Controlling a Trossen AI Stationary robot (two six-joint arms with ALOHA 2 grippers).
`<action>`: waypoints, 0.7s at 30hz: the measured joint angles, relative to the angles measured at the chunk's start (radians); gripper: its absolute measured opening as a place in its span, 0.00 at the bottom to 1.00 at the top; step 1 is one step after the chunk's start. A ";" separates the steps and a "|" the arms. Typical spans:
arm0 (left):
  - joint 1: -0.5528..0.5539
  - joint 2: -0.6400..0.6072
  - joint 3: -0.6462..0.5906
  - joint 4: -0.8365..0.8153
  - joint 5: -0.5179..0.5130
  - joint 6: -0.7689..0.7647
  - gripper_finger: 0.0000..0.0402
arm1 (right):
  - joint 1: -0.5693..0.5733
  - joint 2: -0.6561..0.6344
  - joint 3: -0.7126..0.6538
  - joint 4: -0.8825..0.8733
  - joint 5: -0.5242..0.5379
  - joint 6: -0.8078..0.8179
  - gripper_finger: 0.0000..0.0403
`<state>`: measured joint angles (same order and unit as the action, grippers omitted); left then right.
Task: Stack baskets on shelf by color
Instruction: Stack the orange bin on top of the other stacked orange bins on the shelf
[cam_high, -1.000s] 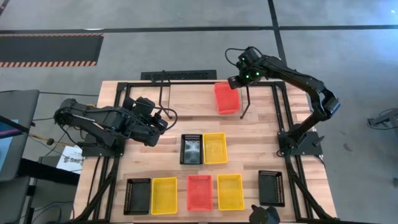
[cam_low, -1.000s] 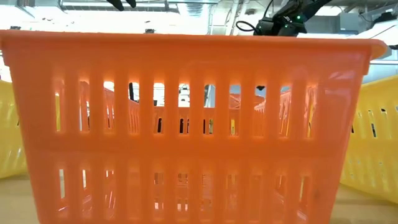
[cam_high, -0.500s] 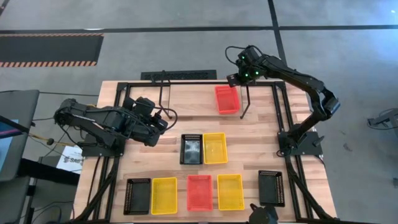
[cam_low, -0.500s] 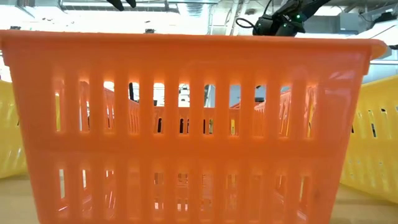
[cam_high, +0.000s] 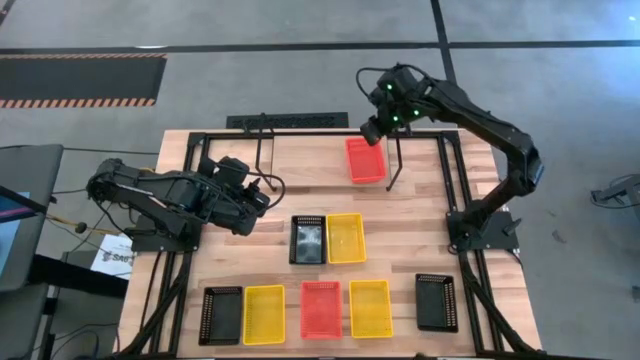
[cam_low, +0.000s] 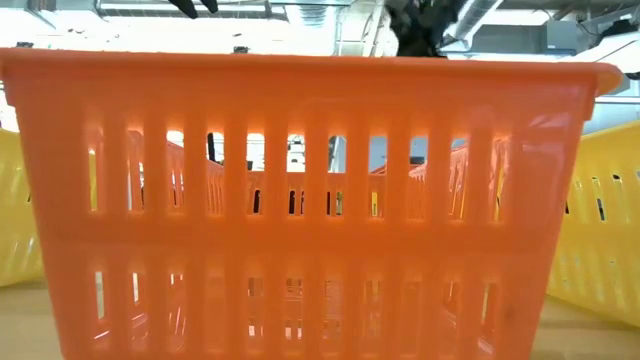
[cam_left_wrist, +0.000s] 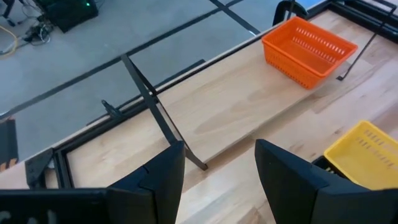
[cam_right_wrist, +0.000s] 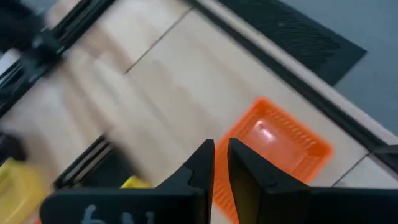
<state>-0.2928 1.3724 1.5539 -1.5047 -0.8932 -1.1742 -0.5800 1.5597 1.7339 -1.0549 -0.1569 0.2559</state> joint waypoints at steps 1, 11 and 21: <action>0.000 0.000 0.000 0.000 0.000 -0.007 0.46 | 0.026 0.000 0.029 -0.028 0.000 -0.003 0.17; 0.023 0.004 0.000 0.000 0.112 -0.053 0.46 | 0.345 -0.001 0.205 -0.129 0.000 -0.046 0.17; 0.031 0.113 0.000 0.000 0.216 -0.195 0.42 | 0.535 -0.001 0.232 -0.219 0.166 -0.047 0.17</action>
<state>-0.2619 1.4853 1.5543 -1.5050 -0.6775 -1.3689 -0.0452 1.5583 1.9656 -1.2734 0.0094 0.2091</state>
